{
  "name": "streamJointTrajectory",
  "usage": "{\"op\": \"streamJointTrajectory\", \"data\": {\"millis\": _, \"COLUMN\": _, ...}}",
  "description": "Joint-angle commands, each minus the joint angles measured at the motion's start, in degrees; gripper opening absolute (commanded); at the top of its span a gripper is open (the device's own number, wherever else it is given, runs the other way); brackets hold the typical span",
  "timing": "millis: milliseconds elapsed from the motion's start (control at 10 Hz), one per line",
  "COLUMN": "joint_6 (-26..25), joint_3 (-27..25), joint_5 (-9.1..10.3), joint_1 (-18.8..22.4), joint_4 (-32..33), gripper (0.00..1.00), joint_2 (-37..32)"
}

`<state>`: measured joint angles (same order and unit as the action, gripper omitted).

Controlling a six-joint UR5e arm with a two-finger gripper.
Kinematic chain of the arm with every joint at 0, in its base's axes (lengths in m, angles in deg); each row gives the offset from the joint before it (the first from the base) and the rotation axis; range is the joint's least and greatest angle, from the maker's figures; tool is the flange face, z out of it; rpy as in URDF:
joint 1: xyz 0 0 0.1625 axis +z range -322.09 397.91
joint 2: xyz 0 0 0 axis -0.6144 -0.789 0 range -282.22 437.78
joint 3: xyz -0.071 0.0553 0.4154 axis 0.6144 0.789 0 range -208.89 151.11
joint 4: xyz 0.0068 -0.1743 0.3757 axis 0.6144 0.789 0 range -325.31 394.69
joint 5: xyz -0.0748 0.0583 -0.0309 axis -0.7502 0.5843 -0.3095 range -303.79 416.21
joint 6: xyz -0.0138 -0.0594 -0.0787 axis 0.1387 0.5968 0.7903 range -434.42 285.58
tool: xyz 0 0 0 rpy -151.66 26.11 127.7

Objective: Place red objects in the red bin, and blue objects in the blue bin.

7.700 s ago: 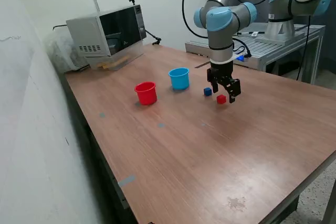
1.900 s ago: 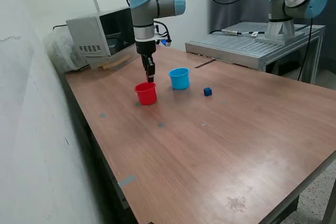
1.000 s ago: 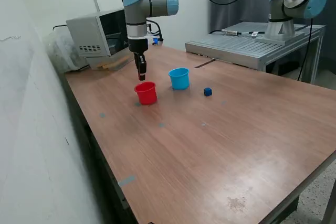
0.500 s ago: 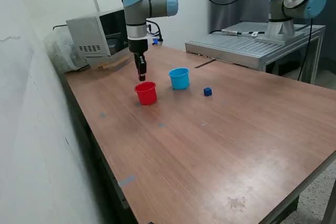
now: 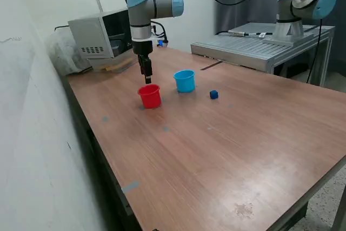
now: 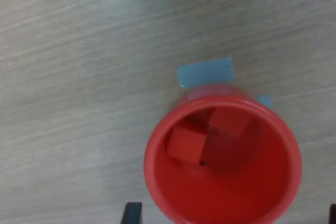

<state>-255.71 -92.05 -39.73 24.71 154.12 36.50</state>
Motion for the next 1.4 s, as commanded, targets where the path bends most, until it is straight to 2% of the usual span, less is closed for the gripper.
{"op": "streamJointTrajectory", "data": {"millis": 0, "joint_6": 0.1, "joint_3": -4.5, "joint_5": -1.79, "joint_1": 0.7, "joint_4": -0.2, "gripper": 1.00, "joint_2": -3.4}}
{"op": "streamJointTrajectory", "data": {"millis": 200, "joint_6": 0.0, "joint_3": -14.6, "joint_5": -1.71, "joint_1": 1.1, "joint_4": 0.1, "gripper": 1.00, "joint_2": -8.6}}
{"op": "streamJointTrajectory", "data": {"millis": 300, "joint_6": 0.0, "joint_3": -17.8, "joint_5": -1.62, "joint_1": 3.1, "joint_4": 0.3, "gripper": 1.00, "joint_2": -9.4}}
{"op": "streamJointTrajectory", "data": {"millis": 600, "joint_6": -0.1, "joint_3": -27.4, "joint_5": -1.62, "joint_1": 4.9, "joint_4": 2.6, "gripper": 1.00, "joint_2": -14.1}}
{"op": "streamJointTrajectory", "data": {"millis": 800, "joint_6": -1.3, "joint_3": -30.3, "joint_5": -1.71, "joint_1": 6.6, "joint_4": 3.5, "gripper": 1.00, "joint_2": -14.7}}
{"op": "streamJointTrajectory", "data": {"millis": 1000, "joint_6": -5.0, "joint_3": -32.6, "joint_5": -1.71, "joint_1": 7.7, "joint_4": 3.5, "gripper": 1.00, "joint_2": -18.5}}
{"op": "streamJointTrajectory", "data": {"millis": 1300, "joint_6": -5.9, "joint_3": -35.7, "joint_5": -1.53, "joint_1": 8.9, "joint_4": 5.4, "gripper": 1.00, "joint_2": -19.2}}
